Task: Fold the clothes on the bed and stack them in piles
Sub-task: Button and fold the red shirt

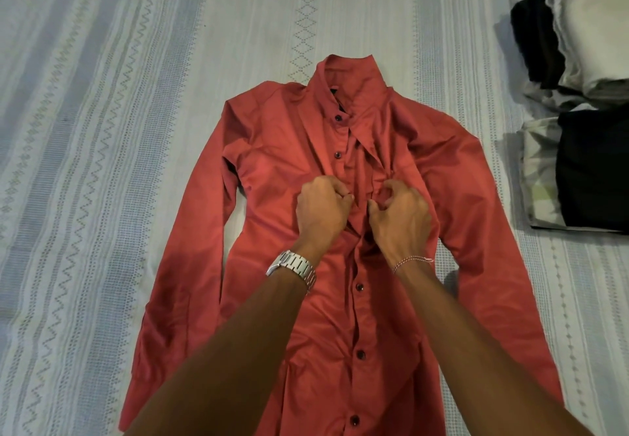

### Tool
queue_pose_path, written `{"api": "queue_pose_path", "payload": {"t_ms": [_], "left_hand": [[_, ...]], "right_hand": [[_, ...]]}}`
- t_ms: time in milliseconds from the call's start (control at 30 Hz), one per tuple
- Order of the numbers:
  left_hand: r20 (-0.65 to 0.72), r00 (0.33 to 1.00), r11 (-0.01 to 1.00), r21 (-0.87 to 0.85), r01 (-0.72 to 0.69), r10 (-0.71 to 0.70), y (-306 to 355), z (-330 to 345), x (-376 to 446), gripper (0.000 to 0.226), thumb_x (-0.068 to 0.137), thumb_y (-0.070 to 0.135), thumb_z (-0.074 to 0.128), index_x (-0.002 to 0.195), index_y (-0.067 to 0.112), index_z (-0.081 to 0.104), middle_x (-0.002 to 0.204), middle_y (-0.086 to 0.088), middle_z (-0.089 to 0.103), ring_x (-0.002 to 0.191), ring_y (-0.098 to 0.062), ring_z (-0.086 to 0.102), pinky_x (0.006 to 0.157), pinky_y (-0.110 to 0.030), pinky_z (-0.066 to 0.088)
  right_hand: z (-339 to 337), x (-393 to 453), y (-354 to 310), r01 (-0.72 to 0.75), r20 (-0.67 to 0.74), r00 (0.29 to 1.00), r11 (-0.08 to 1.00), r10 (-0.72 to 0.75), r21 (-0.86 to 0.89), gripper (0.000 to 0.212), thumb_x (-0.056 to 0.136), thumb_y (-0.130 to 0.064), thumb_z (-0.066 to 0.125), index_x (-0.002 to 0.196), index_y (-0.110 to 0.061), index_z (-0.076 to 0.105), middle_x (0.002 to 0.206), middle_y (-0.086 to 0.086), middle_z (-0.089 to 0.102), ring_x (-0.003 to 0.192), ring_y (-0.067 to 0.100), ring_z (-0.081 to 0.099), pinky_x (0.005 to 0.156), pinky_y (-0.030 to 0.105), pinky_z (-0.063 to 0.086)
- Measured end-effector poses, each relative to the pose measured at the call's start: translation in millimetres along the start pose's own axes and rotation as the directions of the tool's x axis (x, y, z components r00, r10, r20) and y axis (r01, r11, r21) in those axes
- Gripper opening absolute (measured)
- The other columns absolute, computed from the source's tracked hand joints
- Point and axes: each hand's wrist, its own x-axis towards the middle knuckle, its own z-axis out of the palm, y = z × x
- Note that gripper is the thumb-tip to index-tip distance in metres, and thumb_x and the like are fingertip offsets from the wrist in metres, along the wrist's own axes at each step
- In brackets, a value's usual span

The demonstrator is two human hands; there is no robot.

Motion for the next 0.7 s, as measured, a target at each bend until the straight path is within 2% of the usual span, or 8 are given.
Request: {"api": "queue_pose_path", "payload": {"t_ms": [133, 200, 300, 367, 433, 500, 633, 700], "left_hand": [[0.017, 0.998, 0.976, -0.210, 0.056, -0.053, 1, 0, -1, 0.026, 0.084, 0.019, 0.078, 0.061, 0.028, 0.069, 0.059, 0.006, 0.071, 0.061, -0.014, 0.071, 0.070, -0.034, 0.061], [0.052, 0.997, 0.952, -0.298, 0.070, -0.057, 5, 0, -4, 0.024, 0.089, 0.014, 0.073, 0.068, 0.025, 0.072, 0.063, 0.002, 0.073, 0.056, -0.011, 0.070, 0.062, -0.029, 0.059], [0.137, 0.984, 0.853, -0.496, 0.166, -0.111, 14, -1, -12, 0.018, 0.096, 0.010, 0.067, 0.079, 0.014, 0.072, 0.072, -0.004, 0.075, 0.054, -0.006, 0.066, 0.053, -0.019, 0.054], [0.165, 0.978, 0.791, -0.578, 0.200, -0.127, 17, -1, -14, 0.019, 0.098, 0.009, 0.065, 0.081, 0.013, 0.071, 0.075, -0.005, 0.074, 0.059, -0.008, 0.067, 0.057, -0.019, 0.057], [0.158, 0.981, 0.782, -0.594, 0.187, -0.115, 20, -1, -17, 0.020, 0.099, 0.008, 0.063, 0.081, 0.013, 0.070, 0.076, -0.005, 0.074, 0.064, -0.010, 0.069, 0.063, -0.022, 0.060], [0.128, 0.988, 0.810, -0.568, 0.143, -0.085, 20, 1, -18, 0.021, 0.099, 0.009, 0.063, 0.081, 0.016, 0.070, 0.075, -0.004, 0.073, 0.065, -0.009, 0.068, 0.066, -0.025, 0.061], [0.091, 0.994, 0.868, -0.487, 0.091, -0.053, 18, 6, -14, 0.024, 0.097, 0.013, 0.063, 0.076, 0.023, 0.069, 0.069, 0.003, 0.072, 0.062, -0.008, 0.066, 0.074, -0.038, 0.062], [0.063, 0.997, 0.888, -0.456, 0.059, -0.034, 20, 7, -13, 0.020, 0.095, 0.015, 0.065, 0.077, 0.021, 0.071, 0.071, 0.004, 0.073, 0.066, -0.010, 0.067, 0.075, -0.037, 0.061]], "right_hand": [[-5, 4, -3, -0.056, 0.004, 0.998, 0.996, 0.055, 0.073, 0.027, 0.081, -0.023, 0.083, 0.104, -0.015, 0.071, 0.092, 0.002, 0.073, 0.094, 0.027, 0.069, 0.078, 0.032, 0.049], [-7, 3, -4, -0.076, 0.015, 0.997, 0.992, 0.075, 0.101, 0.021, 0.081, -0.022, 0.083, 0.099, -0.017, 0.072, 0.086, -0.002, 0.073, 0.089, 0.022, 0.070, 0.075, 0.028, 0.047], [-13, 2, -3, -0.103, -0.048, 0.992, 0.976, 0.115, 0.192, 0.040, 0.076, -0.023, 0.087, 0.105, -0.018, 0.060, 0.075, -0.009, 0.070, 0.084, 0.018, 0.069, 0.077, 0.031, 0.051], [-17, 0, -3, -0.077, -0.062, 0.994, 0.980, 0.090, 0.186, 0.028, 0.080, -0.025, 0.085, 0.099, -0.019, 0.065, 0.076, -0.007, 0.072, 0.082, 0.018, 0.070, 0.074, 0.027, 0.047], [-22, -3, -4, -0.043, -0.073, 0.996, 0.991, 0.053, 0.126, 0.012, 0.085, -0.029, 0.079, 0.094, -0.021, 0.076, 0.085, -0.004, 0.076, 0.085, 0.020, 0.071, 0.071, 0.024, 0.042], [-24, -5, -4, 0.003, -0.124, 0.992, 0.996, 0.008, 0.086, 0.011, 0.089, -0.031, 0.075, 0.096, -0.023, 0.079, 0.088, -0.002, 0.076, 0.086, 0.022, 0.070, 0.070, 0.026, 0.042], [-21, -7, 0, 0.280, -0.319, 0.921, 0.949, -0.224, 0.142, 0.011, 0.093, -0.020, 0.073, 0.101, -0.016, 0.079, 0.088, 0.002, 0.066, 0.076, 0.016, 0.061, 0.072, 0.022, 0.043], [-17, -10, -3, 0.368, -0.355, 0.888, 0.914, -0.292, 0.168, 0.011, 0.095, -0.019, 0.071, 0.100, -0.011, 0.075, 0.094, 0.002, 0.062, 0.077, 0.013, 0.057, 0.074, 0.024, 0.046]]}}
